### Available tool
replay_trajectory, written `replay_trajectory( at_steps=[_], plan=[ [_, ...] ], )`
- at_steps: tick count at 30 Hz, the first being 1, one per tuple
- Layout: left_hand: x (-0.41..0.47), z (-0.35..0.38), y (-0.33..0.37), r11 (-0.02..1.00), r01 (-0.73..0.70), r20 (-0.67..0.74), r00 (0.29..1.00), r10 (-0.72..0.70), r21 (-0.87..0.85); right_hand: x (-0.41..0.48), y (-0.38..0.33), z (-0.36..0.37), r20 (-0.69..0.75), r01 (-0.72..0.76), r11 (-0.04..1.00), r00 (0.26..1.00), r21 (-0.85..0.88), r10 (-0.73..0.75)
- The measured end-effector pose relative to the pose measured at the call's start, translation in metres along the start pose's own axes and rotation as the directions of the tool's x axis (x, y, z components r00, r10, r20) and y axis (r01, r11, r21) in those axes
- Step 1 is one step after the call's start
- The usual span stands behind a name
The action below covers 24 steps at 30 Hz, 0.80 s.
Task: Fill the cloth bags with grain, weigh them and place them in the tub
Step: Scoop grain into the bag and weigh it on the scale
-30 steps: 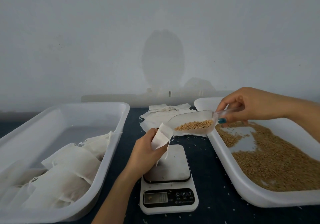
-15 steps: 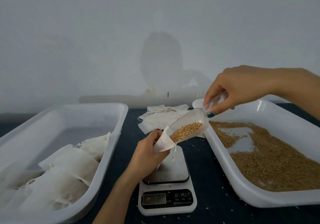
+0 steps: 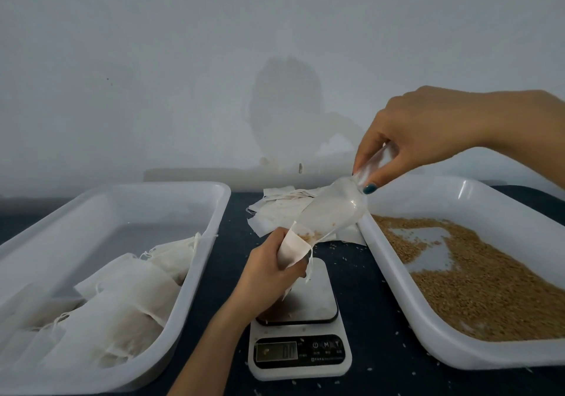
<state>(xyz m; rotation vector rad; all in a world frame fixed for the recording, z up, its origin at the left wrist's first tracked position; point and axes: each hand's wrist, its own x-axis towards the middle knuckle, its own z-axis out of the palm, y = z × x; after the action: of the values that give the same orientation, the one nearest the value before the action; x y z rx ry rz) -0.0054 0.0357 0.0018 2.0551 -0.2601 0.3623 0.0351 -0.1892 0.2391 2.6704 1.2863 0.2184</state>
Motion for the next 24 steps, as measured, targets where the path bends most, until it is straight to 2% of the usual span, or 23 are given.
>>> replay_trajectory(
  at_steps=[5,9,12,15,18,22,24],
  plan=[
    [0.0,0.0,0.001,1.0,0.011,0.016,1.0,-0.011,0.002,-0.005,-0.002,-0.003,-0.004,-0.043,0.999,0.999,0.019,0.043],
    [0.0,-0.002,0.003,0.999,0.023,0.009,1.0,-0.022,-0.028,-0.015,0.008,0.005,-0.014,-0.116,0.988,0.993,0.097,0.118],
    [0.0,-0.002,0.004,0.996,0.037,0.008,0.999,-0.036,-0.078,-0.025,0.019,0.031,0.037,-0.18,0.949,0.984,0.26,0.176],
    [-0.001,-0.002,0.006,0.99,0.06,0.018,0.998,-0.058,-0.128,-0.039,0.031,0.074,0.095,-0.243,0.8,0.969,0.549,0.229],
    [0.0,-0.001,0.004,0.981,0.1,0.016,0.995,-0.099,-0.168,-0.052,0.044,0.116,0.203,-0.366,0.64,0.927,0.675,0.316],
    [0.001,0.001,0.003,0.972,0.091,0.016,0.996,-0.089,-0.215,-0.063,0.052,0.158,0.367,-0.571,0.427,0.802,0.701,0.471],
    [0.0,0.0,0.004,0.958,0.087,0.017,0.996,-0.086,-0.274,-0.061,0.053,0.168,0.405,-0.63,0.454,0.766,0.63,0.499]
  ],
)
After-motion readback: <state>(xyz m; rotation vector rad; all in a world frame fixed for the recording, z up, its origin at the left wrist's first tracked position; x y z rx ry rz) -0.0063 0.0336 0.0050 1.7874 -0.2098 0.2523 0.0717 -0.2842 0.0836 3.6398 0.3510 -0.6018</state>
